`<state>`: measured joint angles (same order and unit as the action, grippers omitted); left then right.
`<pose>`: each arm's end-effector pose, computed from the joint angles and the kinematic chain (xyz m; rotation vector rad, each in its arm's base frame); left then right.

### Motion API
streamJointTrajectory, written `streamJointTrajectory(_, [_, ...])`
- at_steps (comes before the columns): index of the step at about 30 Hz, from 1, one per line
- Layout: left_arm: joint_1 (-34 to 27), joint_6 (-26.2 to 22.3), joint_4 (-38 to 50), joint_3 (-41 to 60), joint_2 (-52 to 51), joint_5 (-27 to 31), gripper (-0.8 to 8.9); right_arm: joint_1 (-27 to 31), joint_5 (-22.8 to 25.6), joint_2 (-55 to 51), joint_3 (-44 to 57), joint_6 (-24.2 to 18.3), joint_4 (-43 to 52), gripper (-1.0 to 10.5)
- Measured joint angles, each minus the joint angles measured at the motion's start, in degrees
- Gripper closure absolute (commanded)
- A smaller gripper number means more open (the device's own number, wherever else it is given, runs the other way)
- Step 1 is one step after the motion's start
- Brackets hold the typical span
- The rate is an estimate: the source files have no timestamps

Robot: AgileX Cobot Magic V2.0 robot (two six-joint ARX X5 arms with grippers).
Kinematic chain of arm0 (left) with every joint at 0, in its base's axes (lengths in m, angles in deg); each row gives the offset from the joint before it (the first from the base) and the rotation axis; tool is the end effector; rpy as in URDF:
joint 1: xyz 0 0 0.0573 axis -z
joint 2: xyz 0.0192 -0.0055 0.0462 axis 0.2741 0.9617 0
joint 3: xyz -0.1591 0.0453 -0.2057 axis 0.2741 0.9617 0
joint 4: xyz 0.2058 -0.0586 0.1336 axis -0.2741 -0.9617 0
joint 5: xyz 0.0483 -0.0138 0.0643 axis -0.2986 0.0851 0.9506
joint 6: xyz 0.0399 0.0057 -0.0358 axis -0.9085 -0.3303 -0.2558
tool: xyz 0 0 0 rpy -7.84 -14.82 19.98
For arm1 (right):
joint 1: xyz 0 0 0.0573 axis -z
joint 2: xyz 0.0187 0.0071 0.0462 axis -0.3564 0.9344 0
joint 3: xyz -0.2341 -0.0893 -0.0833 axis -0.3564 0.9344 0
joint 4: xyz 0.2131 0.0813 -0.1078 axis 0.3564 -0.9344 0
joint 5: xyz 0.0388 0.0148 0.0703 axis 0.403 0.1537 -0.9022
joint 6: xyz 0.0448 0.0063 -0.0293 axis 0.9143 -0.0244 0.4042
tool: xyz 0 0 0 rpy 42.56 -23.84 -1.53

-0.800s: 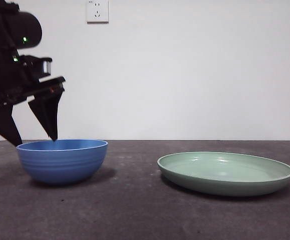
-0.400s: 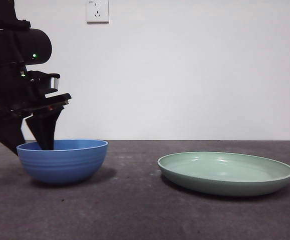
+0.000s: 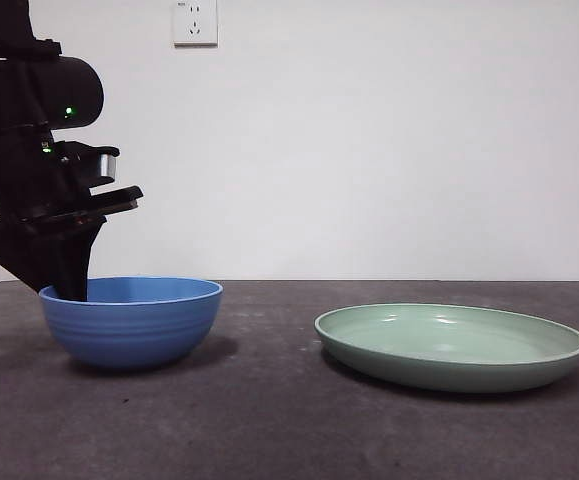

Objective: Pick up the blue bowl, put it on the green plate, put it on desk

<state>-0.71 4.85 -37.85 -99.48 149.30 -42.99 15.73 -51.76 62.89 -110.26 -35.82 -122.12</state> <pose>0.3183 -0.0909 0.1972 0.0386 1.2266 -0.3372 0.1241 0.0263 0.3134 0.1546 0.8349 0.6165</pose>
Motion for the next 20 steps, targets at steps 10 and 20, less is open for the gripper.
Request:
streamJointTrajectory(10, [3.1, 1.3, -5.1, -8.0, -3.8, -0.2, 8.03, 0.0, 0.0, 0.0, 0.0, 0.0, 0.0, 5.8])
streamJointTrajectory(20, [15.3, 3.3, -2.6, -13.2, -5.2, -0.4, 8.03, 0.0, 0.2, 0.0, 0.0, 0.0, 0.4, 5.8])
